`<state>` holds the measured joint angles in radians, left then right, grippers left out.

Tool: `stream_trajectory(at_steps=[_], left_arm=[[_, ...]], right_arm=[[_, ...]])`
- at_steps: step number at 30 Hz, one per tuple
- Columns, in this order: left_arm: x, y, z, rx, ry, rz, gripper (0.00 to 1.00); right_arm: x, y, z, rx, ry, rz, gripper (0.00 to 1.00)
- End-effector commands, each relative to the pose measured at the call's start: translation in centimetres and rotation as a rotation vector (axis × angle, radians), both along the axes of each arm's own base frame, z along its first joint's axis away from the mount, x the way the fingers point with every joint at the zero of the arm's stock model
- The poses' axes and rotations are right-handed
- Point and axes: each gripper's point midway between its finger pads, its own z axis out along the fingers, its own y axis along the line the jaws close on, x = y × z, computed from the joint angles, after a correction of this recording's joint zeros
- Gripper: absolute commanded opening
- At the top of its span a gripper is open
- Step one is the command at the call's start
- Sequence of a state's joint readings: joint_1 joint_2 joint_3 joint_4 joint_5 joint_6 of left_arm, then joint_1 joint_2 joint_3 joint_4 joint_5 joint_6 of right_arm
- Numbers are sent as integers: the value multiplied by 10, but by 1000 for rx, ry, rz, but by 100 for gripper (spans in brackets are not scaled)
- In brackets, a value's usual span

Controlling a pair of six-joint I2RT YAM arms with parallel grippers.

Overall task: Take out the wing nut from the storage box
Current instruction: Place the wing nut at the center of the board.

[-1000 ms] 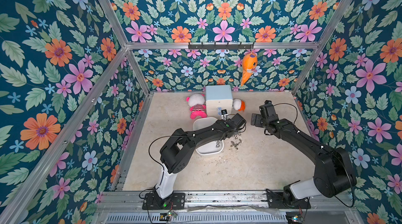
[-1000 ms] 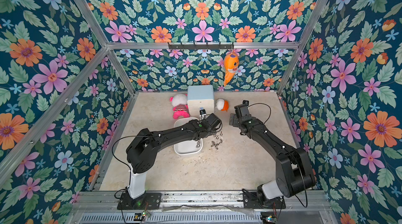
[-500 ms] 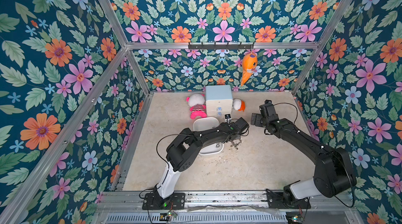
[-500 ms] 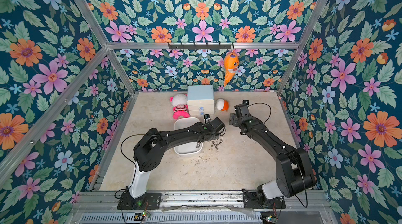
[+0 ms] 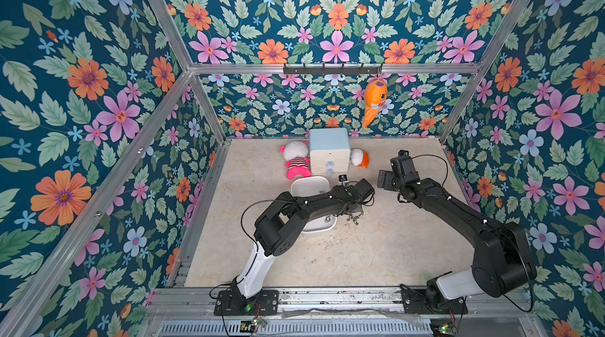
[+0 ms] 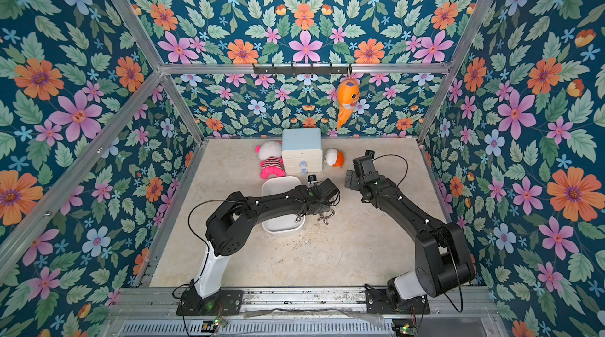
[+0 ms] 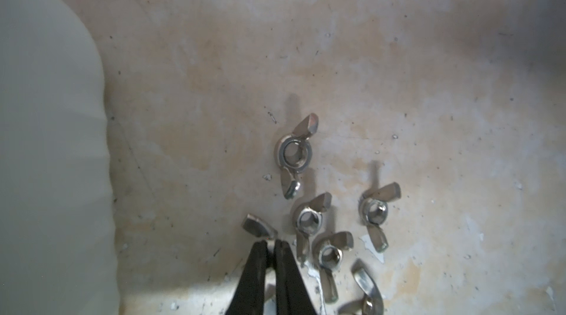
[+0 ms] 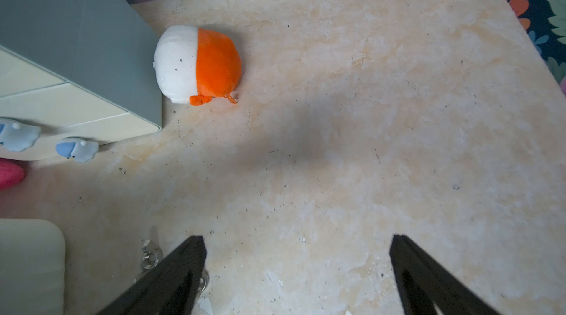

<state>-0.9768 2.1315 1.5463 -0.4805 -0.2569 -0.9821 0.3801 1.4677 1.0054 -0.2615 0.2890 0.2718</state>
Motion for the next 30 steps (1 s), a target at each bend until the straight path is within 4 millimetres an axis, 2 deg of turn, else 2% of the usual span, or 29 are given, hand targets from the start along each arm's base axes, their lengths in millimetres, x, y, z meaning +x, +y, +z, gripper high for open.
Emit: stream_trajectory(at_steps=[1,9,16,24,30], left_arm=[[-1,1,0,9,5,-6,13],[-3,0,-6,7,23,0,15],[-4,0,-6,0,28,1,25],[0,-3,11,-27,-4,5,26],[7,-4,39,-52,-59,6,26]], right_arm=[[2,0,3,3,-10,-6,99],[1,0,4,3,-11,-6,99],[1,-1,3,1,-12,-8,99],[0,0,2,2,-9,-8,99],[1,-1,2,3,-10,-9,99]])
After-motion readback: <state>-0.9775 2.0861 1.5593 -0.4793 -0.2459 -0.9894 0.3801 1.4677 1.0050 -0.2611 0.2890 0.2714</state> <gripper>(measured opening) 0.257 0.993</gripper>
